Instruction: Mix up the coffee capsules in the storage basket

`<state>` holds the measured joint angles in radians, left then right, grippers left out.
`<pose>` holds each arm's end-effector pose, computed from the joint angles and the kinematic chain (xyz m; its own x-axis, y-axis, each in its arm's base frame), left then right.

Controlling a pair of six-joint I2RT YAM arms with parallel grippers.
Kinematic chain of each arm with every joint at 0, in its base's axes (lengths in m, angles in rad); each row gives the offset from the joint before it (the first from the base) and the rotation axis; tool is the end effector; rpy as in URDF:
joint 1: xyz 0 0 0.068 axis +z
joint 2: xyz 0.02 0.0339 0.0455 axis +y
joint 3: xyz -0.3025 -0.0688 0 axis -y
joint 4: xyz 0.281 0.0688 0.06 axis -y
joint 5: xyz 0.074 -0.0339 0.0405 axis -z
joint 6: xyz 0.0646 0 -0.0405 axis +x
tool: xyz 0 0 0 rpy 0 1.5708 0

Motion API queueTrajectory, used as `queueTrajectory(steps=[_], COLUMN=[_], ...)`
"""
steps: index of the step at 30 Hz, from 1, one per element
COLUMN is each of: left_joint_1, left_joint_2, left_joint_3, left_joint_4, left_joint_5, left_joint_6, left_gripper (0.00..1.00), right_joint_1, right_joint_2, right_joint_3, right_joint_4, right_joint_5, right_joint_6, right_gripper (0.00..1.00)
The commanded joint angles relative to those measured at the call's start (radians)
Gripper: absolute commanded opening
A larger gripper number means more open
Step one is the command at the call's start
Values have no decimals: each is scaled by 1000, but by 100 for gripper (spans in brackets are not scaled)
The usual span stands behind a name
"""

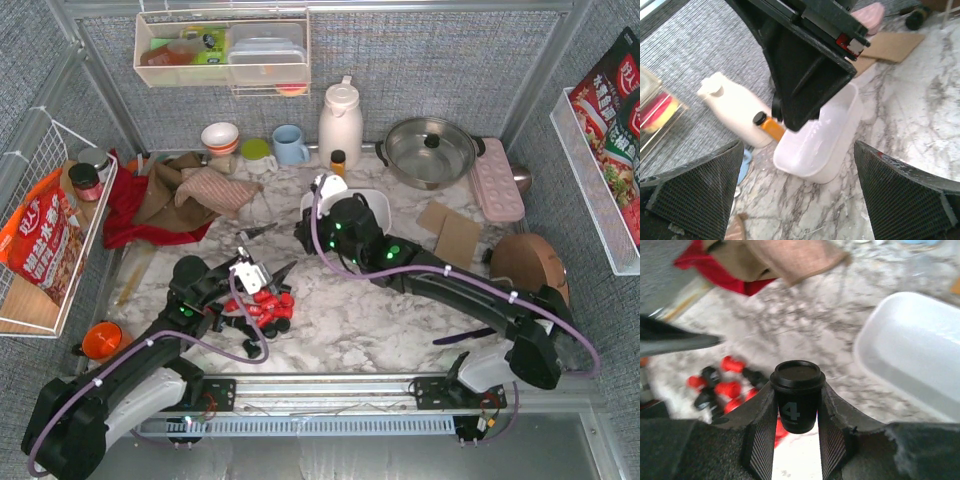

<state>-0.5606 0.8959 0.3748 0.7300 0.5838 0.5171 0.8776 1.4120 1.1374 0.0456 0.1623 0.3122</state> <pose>0.1756 -0.1523 0.2884 0.5978 0.1118 -0.7938 0.6958 0.4196 0.5830 0.2592 0.2957 0.3625 -0.3403 0.0647 -0.9381 -0.5822 0.7689 0.2642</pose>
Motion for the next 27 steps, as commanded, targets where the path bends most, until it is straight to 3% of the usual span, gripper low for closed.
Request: queueTrajectory(steps=[1, 7, 9, 12, 15, 19, 27], left_joint_1=[-1, -4, -5, -5, -6, -6, -6], left_joint_2=[-10, -11, 2, 32, 87, 132, 158], left_joint_3=[-15, -11, 24, 115, 189, 208, 226], left_joint_4=[111, 233, 197, 16, -116, -140, -182], left_joint_5=[-183, -626, -819, -1056, -1103, -1086, -1019], left_joint_6=[-63, -272, -390, -508, -512, -514, -531], left_gripper=[99, 99, 99, 99, 99, 99, 99], right_joint_1=[-81, -250, -278, -288, -286, -284, -284], right_joint_2=[59, 316, 419, 549, 647, 713, 737], right_joint_3=[48, 196, 283, 396, 483, 514, 539], right_joint_4=[-14, -39, -79, -119, -152, -126, -114], right_joint_5=[128, 139, 125, 106, 90, 70, 46], right_joint_6=[-105, -150, -157, -151, -120, -83, -97], right_gripper=[21, 21, 22, 27, 30, 34, 64])
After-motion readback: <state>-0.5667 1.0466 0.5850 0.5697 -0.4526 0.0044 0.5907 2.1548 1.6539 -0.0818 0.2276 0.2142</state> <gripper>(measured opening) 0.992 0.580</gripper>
